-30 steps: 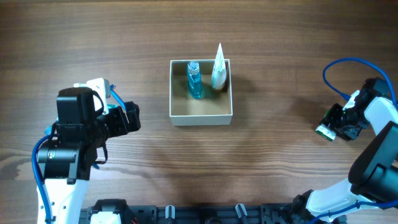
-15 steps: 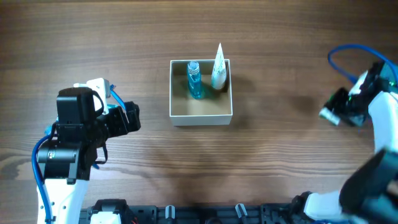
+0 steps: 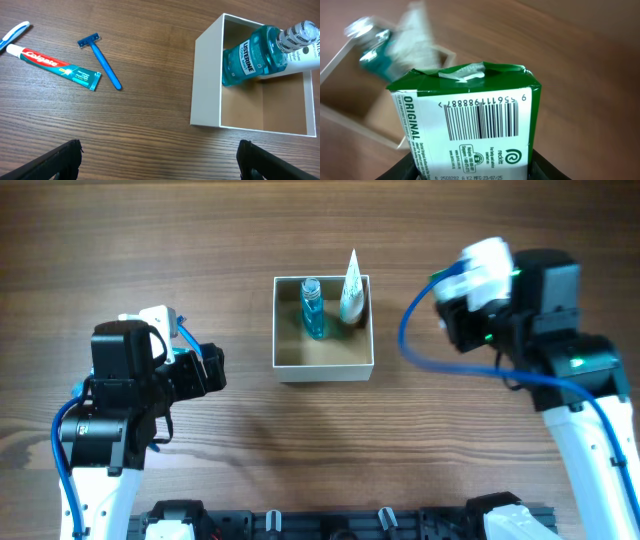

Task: Pack container
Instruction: 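Carry the green box into the white box and release it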

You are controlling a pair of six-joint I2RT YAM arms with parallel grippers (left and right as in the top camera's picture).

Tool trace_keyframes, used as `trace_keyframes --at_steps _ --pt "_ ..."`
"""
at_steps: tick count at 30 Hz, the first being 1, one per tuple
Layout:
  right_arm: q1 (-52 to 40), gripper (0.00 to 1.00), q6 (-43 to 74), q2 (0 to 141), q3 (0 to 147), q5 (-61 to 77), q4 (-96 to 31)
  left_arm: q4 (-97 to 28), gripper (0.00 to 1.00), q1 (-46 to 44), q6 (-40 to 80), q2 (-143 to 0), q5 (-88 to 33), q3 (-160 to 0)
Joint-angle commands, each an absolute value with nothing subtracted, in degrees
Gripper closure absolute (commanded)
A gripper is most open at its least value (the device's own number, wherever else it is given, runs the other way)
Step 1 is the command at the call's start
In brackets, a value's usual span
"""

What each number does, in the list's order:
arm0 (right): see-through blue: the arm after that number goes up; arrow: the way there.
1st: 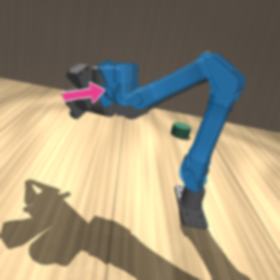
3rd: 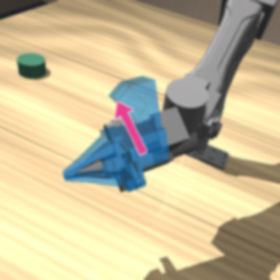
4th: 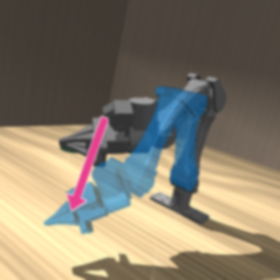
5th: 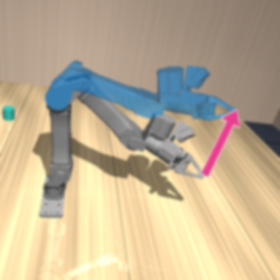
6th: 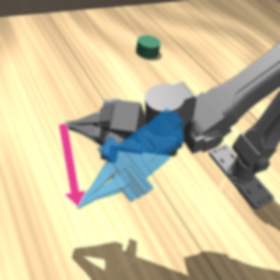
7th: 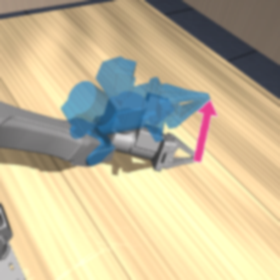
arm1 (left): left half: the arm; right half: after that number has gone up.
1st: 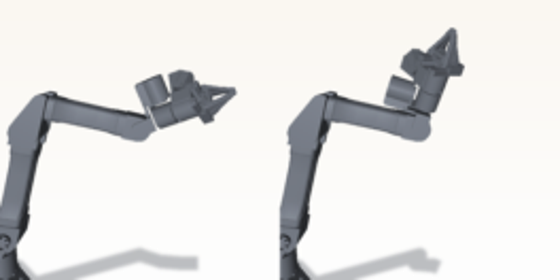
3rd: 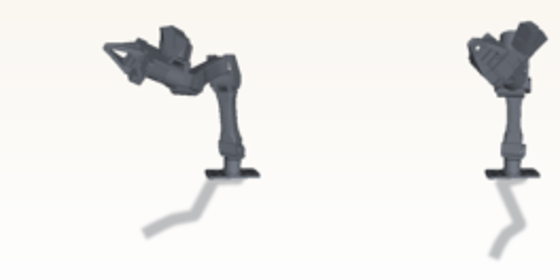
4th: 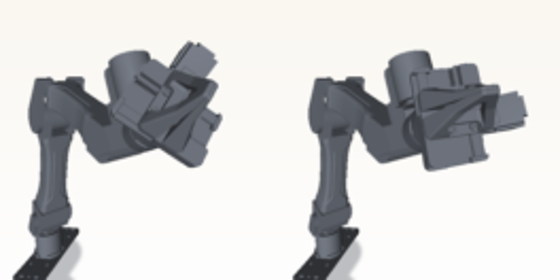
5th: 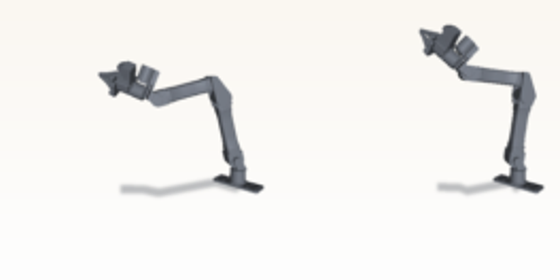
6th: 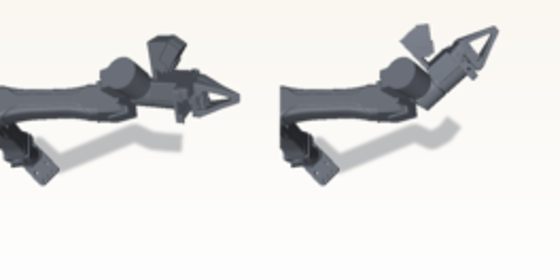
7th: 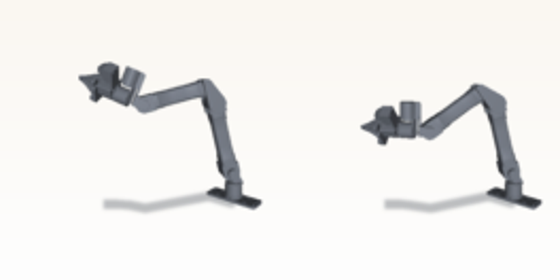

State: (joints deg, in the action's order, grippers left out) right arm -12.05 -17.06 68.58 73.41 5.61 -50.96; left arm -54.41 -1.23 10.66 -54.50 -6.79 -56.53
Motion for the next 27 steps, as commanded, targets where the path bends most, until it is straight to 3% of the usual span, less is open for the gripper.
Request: trace_keyframes --at_steps 1,4,8,27 --pt "-18.3 0.96 -38.2 69.1 73.9 10.1 -52.4 -54.3 0.0 -1.7 11.2 -54.5 -8.5 -57.8" --pt "-24.0 0.96 -47.5 71.3 73.9 10.3 -54.3 -54.3 0.0 -1.7 11.2 -54.5 -8.5 -57.8" --pt "-27.9 0.96 -50.7 74.7 73.9 10.3 -53.8 -54.3 0.0 -1.7 11.2 -54.5 -8.5 -57.8" --pt "-32.6 0.96 -50.9 88.8 73.9 6.0 -46.0 -54.3 0.0 -1.7 11.2 -54.5 -8.5 -57.8"
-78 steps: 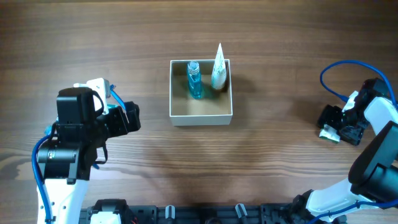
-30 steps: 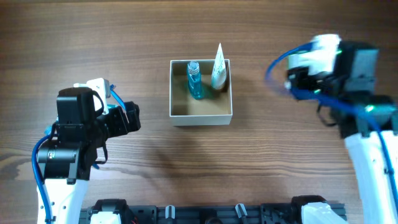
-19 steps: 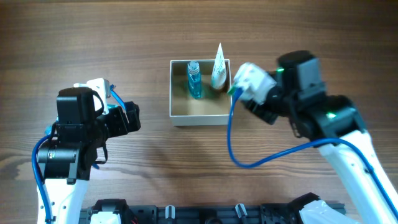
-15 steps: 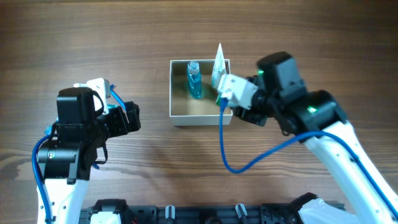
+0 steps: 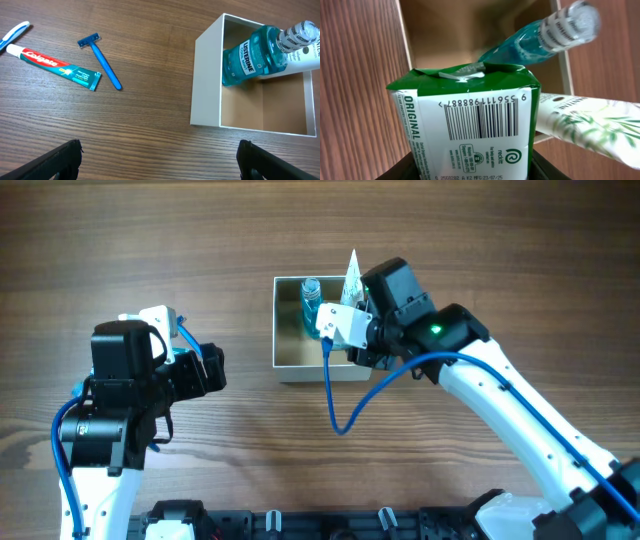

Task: Pack container
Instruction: 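Carry the green box into the white box and release it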

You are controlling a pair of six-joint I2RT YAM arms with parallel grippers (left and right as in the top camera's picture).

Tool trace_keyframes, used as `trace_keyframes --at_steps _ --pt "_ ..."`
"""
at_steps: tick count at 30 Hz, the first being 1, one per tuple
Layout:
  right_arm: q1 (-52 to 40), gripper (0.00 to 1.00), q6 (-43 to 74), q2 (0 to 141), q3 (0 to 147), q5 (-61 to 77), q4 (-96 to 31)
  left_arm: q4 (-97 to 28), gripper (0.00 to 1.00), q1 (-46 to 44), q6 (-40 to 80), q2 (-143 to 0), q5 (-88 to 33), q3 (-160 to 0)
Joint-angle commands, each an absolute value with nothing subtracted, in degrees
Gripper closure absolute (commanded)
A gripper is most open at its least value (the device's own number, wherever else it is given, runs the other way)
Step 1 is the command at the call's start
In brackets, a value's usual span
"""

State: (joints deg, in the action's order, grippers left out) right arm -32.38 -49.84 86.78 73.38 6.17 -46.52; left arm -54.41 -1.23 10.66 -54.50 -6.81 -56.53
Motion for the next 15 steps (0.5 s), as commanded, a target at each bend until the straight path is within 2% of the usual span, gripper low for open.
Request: trace_keyframes --at_steps 1,4,7,11,13,15 --pt "-32.6 0.96 -50.9 89.2 73.9 6.0 -46.0 -54.3 0.0 -1.7 11.2 -54.5 -8.5 -57.8" --pt "-32.6 0.94 -50.8 90.7 73.9 6.0 -45.0 -54.3 0.0 -1.7 11.2 -54.5 -8.5 -57.8" --pt "-32.6 0.88 -50.8 92.0 73.9 6.0 -44.0 -54.3 0.0 -1.7 11.2 -54.5 -8.5 -57.8" --pt "-32.6 0.72 -49.5 92.7 73.9 6.0 -43.1 -54.3 0.0 -1.7 11.2 -54.5 -8.5 -57.8" --pt "-32.6 0.59 -49.0 92.7 73.9 6.0 -42.8 -54.3 0.0 -1.7 11.2 -54.5 -8.5 -57.8" --pt "-32.6 0.54 -49.0 92.7 73.9 6.0 -42.8 -54.3 0.0 -1.7 11.2 -54.5 -8.5 -57.8"
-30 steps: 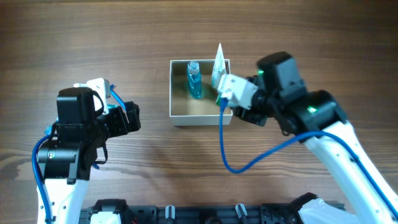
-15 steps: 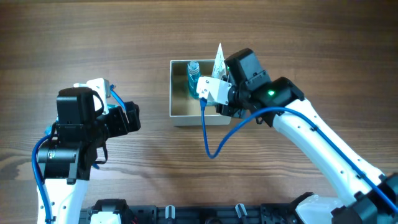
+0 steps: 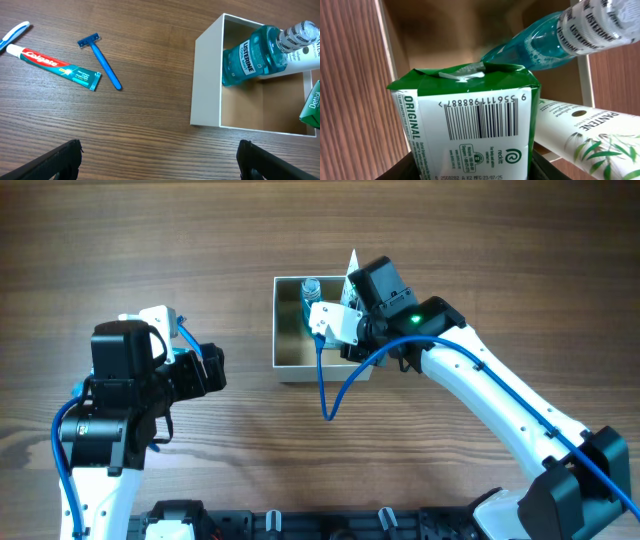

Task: Pack container
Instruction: 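Carry the green box into the white box and release it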

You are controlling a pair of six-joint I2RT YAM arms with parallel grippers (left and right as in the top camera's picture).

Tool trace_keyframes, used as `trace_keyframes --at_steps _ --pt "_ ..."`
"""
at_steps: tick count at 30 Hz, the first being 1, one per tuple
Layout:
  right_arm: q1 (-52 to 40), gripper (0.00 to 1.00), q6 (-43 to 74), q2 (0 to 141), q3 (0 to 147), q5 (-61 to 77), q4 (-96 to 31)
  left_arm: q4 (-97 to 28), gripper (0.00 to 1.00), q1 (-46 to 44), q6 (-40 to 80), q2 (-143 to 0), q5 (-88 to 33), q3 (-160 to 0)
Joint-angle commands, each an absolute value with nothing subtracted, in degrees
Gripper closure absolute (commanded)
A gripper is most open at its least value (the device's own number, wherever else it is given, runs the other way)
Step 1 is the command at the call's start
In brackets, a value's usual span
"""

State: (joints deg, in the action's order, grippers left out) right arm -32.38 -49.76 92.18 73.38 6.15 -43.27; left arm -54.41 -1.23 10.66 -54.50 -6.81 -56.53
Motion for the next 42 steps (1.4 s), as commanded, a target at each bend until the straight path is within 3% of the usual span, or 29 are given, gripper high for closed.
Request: trace_keyframes --at_steps 1,9,14,19,24,30,32,34,38,42 --pt "-32.6 0.52 -48.9 92.7 73.9 6.0 -42.8 -54.3 0.0 -1.7 11.2 -54.5 -8.5 -57.8" --pt "-32.6 0.19 -47.4 92.7 73.9 6.0 -42.7 -54.3 0.0 -1.7 11.2 -54.5 -8.5 -57.8" --pt "-32.6 0.18 -47.4 92.7 73.9 6.0 -42.7 -54.3 0.0 -1.7 11.2 -54.5 -8.5 -57.8" --pt "-32.6 0.25 -43.8 92.2 73.9 6.0 -42.6 -54.3 0.0 -1.7 11.2 -54.5 -8.5 -57.8" --pt "-33.6 0.25 -34.7 86.3 73.9 6.0 -43.3 -54.3 0.0 -1.7 11.2 -54.5 -8.5 -57.8" --pt "-32.0 0.26 -12.9 72.0 73.9 -1.0 -44.1 -54.3 0.0 -1.7 11.2 -54.5 -8.5 -57.8" --pt "-29.9 0.19 -3.6 69.3 73.9 -7.5 -44.0 -54.3 0.0 -1.7 11.2 -54.5 -8.5 -57.8" --pt "-26.0 0.03 6.1 68.2 73.9 -11.3 -44.8 -54.2 0.0 -1.7 11.2 -54.5 -8.5 -57.8" --pt "-15.9 0.0 15.8 69.0 73.8 -4.5 -47.6 -54.3 0.0 -1.7 11.2 -54.5 -8.5 -57.8" --pt "-7.0 0.0 16.6 72.6 73.8 5.5 -50.0 -54.2 0.0 -1.7 11.4 -54.5 -8.5 -57.8"
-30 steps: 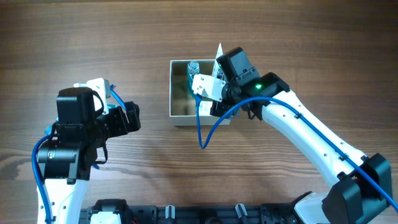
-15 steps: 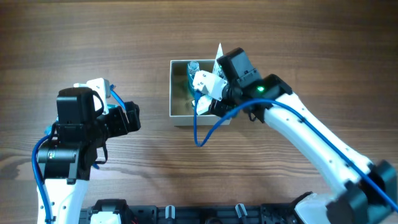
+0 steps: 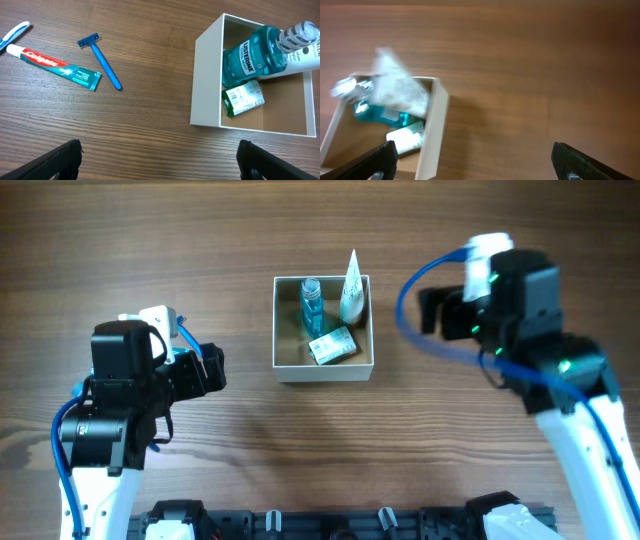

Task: Pack container
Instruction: 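Carry the green box into the white box and release it, then reach the left gripper down and grasp the blue razor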

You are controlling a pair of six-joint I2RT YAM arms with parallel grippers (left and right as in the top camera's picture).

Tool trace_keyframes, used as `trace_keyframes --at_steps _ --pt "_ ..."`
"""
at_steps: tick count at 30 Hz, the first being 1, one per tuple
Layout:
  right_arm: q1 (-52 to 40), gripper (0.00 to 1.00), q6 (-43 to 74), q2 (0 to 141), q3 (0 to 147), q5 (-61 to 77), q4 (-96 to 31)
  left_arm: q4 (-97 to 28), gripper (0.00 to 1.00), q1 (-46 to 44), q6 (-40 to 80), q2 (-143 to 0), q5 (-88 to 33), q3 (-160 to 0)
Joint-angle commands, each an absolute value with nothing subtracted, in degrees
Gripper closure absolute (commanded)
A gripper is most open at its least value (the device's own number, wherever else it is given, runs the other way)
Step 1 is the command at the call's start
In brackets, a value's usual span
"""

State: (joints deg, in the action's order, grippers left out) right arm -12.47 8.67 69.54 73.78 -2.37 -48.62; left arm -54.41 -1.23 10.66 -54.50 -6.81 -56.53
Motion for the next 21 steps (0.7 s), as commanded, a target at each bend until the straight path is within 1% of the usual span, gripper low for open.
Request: trace_keyframes --at_steps 1,5,9,15,21 --pt "-5.5 0.0 16.6 73.8 73.8 7.3 -50.7 -54.2 0.0 -1.7 12.3 -54.6 -8.3 -57.8" --pt "-1.7 0.0 16.5 79.3 73.8 10.4 -54.1 -53.8 0.0 -1.7 16.3 -55.8 -6.6 -57.9" --pt "-1.4 0.0 14.0 85.3 73.8 10.6 -56.5 -51.6 0.01 -1.4 20.0 -61.4 -6.3 -60.6" --pt "-1.4 0.0 11.7 89.5 73.8 10.6 -56.9 -51.7 0.02 1.0 27.0 -80.0 -3.2 -71.4" --pt "-1.4 0.0 10.6 89.5 73.8 10.6 -57.3 -51.1 0.02 1.8 34.6 -96.8 -3.2 -73.0"
